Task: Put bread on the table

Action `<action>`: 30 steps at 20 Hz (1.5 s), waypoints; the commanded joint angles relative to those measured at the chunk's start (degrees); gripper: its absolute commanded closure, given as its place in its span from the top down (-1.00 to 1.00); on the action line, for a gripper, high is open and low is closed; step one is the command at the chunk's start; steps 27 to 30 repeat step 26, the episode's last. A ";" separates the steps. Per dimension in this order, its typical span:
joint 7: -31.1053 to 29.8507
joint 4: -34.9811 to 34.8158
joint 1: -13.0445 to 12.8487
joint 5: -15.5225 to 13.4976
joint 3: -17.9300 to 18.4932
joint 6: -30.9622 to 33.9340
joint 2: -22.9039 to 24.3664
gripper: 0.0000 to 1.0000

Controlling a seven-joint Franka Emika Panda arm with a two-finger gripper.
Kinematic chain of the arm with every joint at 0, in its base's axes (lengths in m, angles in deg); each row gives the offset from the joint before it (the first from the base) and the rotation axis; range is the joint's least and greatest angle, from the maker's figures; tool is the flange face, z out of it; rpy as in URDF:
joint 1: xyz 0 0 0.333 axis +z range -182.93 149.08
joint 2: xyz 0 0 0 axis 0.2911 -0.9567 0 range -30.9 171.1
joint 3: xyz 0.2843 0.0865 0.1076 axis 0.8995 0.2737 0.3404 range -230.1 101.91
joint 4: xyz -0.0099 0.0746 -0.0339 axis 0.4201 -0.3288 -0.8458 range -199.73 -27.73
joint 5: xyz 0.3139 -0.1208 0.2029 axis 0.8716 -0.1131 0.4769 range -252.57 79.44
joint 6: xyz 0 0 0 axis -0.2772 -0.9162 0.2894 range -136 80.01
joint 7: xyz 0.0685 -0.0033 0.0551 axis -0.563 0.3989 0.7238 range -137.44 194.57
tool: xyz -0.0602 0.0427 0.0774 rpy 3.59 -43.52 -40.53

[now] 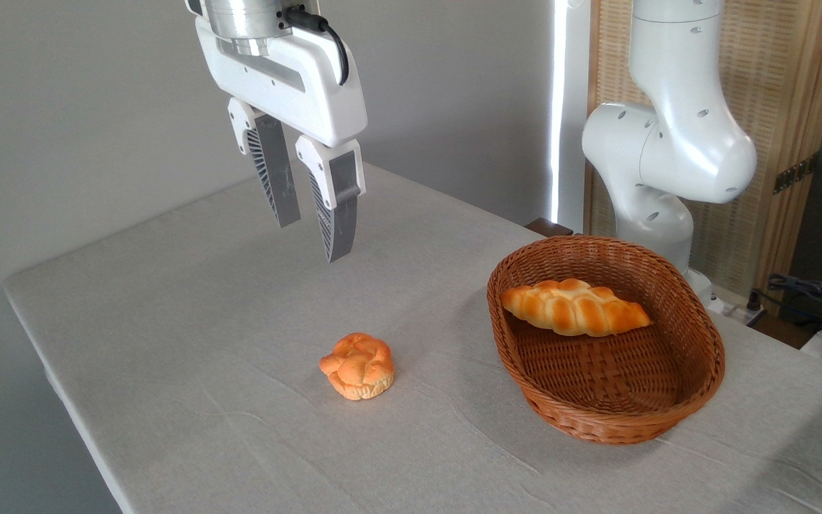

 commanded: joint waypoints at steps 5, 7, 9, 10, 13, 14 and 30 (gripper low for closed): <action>0.66 -1.40 -1.60 0.63 1.17 -3.00 0.47 1.00; 0.92 -2.28 -1.60 0.63 1.17 -3.88 0.91 1.00; 0.84 -2.37 -1.60 1.67 1.26 -3.79 1.00 1.00; 0.66 -2.37 -1.68 3.68 1.17 -3.53 1.00 1.00; 0.49 -2.37 -1.68 4.14 1.26 -3.18 1.17 1.00; 0.40 -2.46 -1.68 4.14 1.26 -3.18 1.17 1.00; 0.31 -2.37 -1.60 3.70 1.35 -1.77 1.35 1.00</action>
